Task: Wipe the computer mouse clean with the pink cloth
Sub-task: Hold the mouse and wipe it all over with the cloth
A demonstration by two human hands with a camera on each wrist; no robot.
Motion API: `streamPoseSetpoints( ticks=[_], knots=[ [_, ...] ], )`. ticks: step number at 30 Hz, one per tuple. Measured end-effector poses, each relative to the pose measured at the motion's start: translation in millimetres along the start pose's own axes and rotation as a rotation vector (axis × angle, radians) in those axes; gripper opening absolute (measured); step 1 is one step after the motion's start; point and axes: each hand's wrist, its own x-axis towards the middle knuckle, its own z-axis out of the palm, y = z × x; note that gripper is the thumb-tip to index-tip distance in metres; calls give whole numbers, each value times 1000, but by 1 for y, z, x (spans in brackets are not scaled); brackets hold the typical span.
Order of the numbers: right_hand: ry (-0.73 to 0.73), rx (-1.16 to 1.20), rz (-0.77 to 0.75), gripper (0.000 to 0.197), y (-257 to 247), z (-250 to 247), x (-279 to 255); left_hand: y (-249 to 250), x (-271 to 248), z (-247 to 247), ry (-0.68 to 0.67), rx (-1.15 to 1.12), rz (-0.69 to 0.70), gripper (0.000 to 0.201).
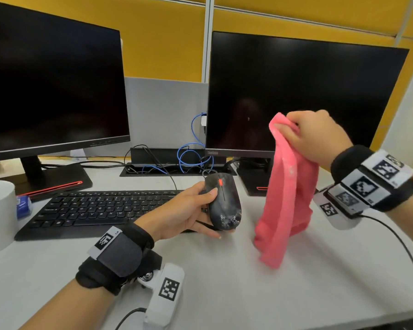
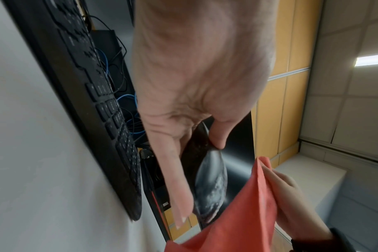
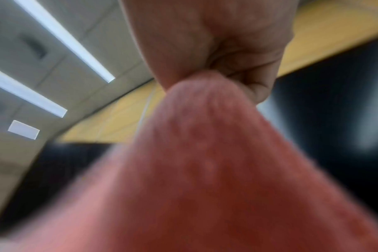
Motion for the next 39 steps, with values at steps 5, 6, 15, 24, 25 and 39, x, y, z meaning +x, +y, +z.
streamPoseSetpoints(
  ticks=[5, 6, 15, 24, 25, 39],
  knots=[
    [-87, 852, 320, 28, 1, -12, 9, 0, 2, -4, 58, -15, 19, 33],
    [-162, 959, 397, 27, 0, -12, 7, 0, 3, -6, 82, -20, 24, 32],
    [-793, 394, 464, 71, 25, 47, -50, -2, 11, -16, 295, -59, 43, 34],
    [-800, 290, 182, 36, 26, 76, -75, -2, 12, -13, 302, -16, 27, 33],
    [-734, 376, 234, 28, 26, 72, -70, -1, 12, -13, 312, -11, 30, 33],
    [202, 850, 306, 23, 6, 56, -59, 0, 8, -6, 259, -53, 20, 31]
  ],
)
